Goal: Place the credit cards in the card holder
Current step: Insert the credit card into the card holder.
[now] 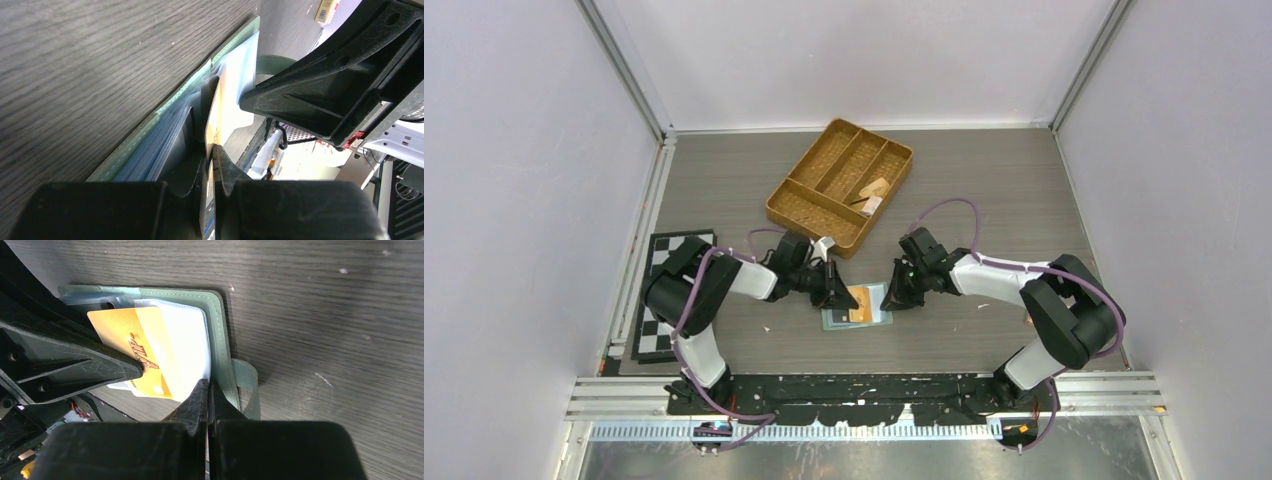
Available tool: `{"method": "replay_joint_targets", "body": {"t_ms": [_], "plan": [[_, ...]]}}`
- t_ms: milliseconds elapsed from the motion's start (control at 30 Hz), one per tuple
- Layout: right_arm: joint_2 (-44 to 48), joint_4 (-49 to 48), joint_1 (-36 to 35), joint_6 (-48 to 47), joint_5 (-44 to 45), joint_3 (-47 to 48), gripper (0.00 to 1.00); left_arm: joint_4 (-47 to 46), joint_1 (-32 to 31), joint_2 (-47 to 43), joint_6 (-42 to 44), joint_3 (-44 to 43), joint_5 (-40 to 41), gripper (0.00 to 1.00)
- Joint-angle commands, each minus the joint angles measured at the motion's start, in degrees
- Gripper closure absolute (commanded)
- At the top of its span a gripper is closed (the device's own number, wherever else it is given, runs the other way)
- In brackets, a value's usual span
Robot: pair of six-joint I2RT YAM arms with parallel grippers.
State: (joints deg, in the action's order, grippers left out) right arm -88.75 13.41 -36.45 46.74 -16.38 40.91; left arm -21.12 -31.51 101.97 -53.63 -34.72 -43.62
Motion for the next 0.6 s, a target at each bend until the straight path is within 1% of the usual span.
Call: {"method": "replay_joint_targets", "body": {"t_ms": [0,200,333,467,567], "plan": [[1.63,2.49,-0.19,-0.29,4.23,-0.58,0.99,8.34,-1.04,-0.80,3.92,-0.55,8.00,0.87],[2.57,2.85,-0.15,-0.35,5.20,-1.05,0.99,17.77,-1.31,-4.75,7.91,-2.88,12.19,0.78],[2.46,2.94,-0.20,-0.37,5.31,-1.10,0.99,23.22,-1.32,-7.43,10.05,-4.78,14.00,0.66],[2.44,2.83,-0.20,-0.49,5.30,-1.10,0.99,27.59,-1.59,-9.61,11.58,-6.38,15.40,0.58],[2.53,2.51,-0.17,-0.56,5.03,-1.10,1.00,29.58,-1.96,-10.56,12.21,-7.09,15.87,0.55]]}}
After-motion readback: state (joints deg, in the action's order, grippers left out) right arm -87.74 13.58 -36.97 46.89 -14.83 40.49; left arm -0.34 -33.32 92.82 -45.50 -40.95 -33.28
